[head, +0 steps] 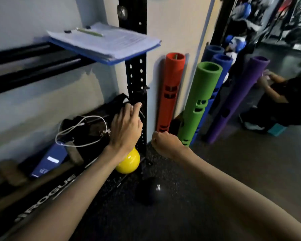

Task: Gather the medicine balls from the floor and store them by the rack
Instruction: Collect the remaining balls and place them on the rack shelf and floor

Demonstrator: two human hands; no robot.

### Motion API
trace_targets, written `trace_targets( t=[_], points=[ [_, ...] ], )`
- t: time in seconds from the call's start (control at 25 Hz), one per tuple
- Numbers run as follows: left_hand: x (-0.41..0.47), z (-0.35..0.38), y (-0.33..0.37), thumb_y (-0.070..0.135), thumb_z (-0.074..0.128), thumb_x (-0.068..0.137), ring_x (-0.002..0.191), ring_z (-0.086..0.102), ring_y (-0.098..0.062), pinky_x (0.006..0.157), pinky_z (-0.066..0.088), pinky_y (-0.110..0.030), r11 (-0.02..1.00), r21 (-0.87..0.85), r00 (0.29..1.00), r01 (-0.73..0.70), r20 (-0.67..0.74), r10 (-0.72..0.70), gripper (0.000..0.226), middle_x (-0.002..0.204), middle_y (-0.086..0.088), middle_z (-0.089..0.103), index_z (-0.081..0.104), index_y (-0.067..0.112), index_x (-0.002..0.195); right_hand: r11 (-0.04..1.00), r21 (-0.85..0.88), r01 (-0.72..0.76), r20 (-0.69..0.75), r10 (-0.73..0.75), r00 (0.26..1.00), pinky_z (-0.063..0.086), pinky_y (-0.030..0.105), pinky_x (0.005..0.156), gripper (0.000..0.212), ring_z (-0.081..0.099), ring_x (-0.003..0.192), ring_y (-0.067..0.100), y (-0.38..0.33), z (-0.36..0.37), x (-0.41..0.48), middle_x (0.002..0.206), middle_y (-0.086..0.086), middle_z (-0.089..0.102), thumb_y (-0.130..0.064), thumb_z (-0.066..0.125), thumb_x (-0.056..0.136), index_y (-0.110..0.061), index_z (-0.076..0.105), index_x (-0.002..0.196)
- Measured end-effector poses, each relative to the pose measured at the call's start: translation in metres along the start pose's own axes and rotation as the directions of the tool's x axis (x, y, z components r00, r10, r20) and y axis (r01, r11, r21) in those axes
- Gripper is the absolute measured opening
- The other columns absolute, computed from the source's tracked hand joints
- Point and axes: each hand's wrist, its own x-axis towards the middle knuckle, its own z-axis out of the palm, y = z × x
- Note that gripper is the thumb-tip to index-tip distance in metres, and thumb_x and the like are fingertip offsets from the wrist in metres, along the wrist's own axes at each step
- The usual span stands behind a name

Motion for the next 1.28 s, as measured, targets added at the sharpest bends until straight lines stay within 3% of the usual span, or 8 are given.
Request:
trace_targets(
  t=[0.24, 0.52, 0.76, 1.08, 1.2, 1.28],
  points=[
    [-0.077, 0.114, 0.012, 0.018, 0.058, 0.091, 0.086, 0.067, -0.037, 0.065, 0.051, -0.044, 0.993, -0.072, 0.886, 0.096, 0.46, -0.052, 0.033, 0.105, -0.013, 0.065, 0.057, 0.012, 0.124, 0.993, 0.046, -0.111, 0.161, 0.102, 0.982, 0.045, 0.041, 0.075, 0.031, 0.064, 0.104, 0.043, 0.043, 0.089, -0.001, 0.114, 0.021, 0.066, -0.03, 0.038, 0.101, -0.01, 0.056, 0.116],
    [-0.146, 0.239, 0.03, 0.02, 0.052, 0.097, 0.098, 0.067, -0.036, 0.071, 0.051, -0.043, 0.984, 0.001, 0.683, 0.18, 0.719, -0.126, 0.036, 0.12, -0.013, 0.062, 0.051, 0.013, 0.132, 0.978, 0.068, -0.2, 0.371, 0.161, 0.914, 0.041, 0.039, 0.071, 0.03, 0.063, 0.099, 0.041, 0.119, 0.197, 0.033, 0.113, 0.02, 0.064, -0.029, 0.036, 0.102, -0.009, 0.055, 0.113],
    [-0.207, 0.386, 0.046, 0.023, 0.052, 0.099, 0.103, 0.067, -0.032, 0.074, 0.052, -0.042, 0.965, 0.104, 0.523, 0.24, 0.824, -0.218, 0.039, 0.124, -0.012, 0.06, 0.046, 0.015, 0.136, 0.977, 0.084, -0.198, 0.477, 0.135, 0.868, 0.04, 0.039, 0.072, 0.034, 0.063, 0.102, 0.041, 0.207, 0.321, 0.088, 0.115, 0.019, 0.065, -0.03, 0.035, 0.104, -0.01, 0.056, 0.122],
    [-0.356, 0.588, 0.024, 0.027, 0.05, 0.101, 0.112, 0.062, -0.033, 0.088, 0.052, -0.046, 0.886, 0.278, 0.208, 0.37, 0.905, -0.371, 0.043, 0.128, -0.014, 0.057, 0.043, 0.015, 0.141, 0.956, 0.016, -0.291, 0.648, 0.212, 0.732, 0.05, 0.043, 0.088, 0.033, 0.062, 0.109, 0.04, 0.336, 0.548, 0.133, 0.122, 0.019, 0.064, -0.023, 0.04, 0.1, -0.007, 0.061, 0.121],
    [-0.409, 0.644, 0.011, 0.032, 0.048, 0.101, 0.113, 0.059, -0.033, 0.085, 0.048, -0.045, 0.792, 0.324, 0.147, 0.518, 0.878, -0.456, 0.043, 0.13, -0.014, 0.053, 0.042, 0.015, 0.14, 0.935, 0.036, -0.353, 0.678, 0.237, 0.696, 0.05, 0.043, 0.089, 0.035, 0.061, 0.11, 0.04, 0.368, 0.621, 0.149, 0.122, 0.019, 0.064, -0.024, 0.041, 0.099, -0.006, 0.061, 0.122],
    [-0.437, 0.676, 0.002, 0.031, 0.05, 0.1, 0.11, 0.059, -0.031, 0.085, 0.049, -0.043, 0.623, 0.352, 0.092, 0.699, 0.819, -0.566, 0.04, 0.131, -0.014, 0.054, 0.044, 0.015, 0.137, 0.893, 0.085, -0.442, 0.678, 0.273, 0.682, 0.05, 0.043, 0.086, 0.036, 0.062, 0.108, 0.041, 0.382, 0.658, 0.164, 0.12, 0.02, 0.065, -0.028, 0.041, 0.099, -0.006, 0.062, 0.118]
  ],
)
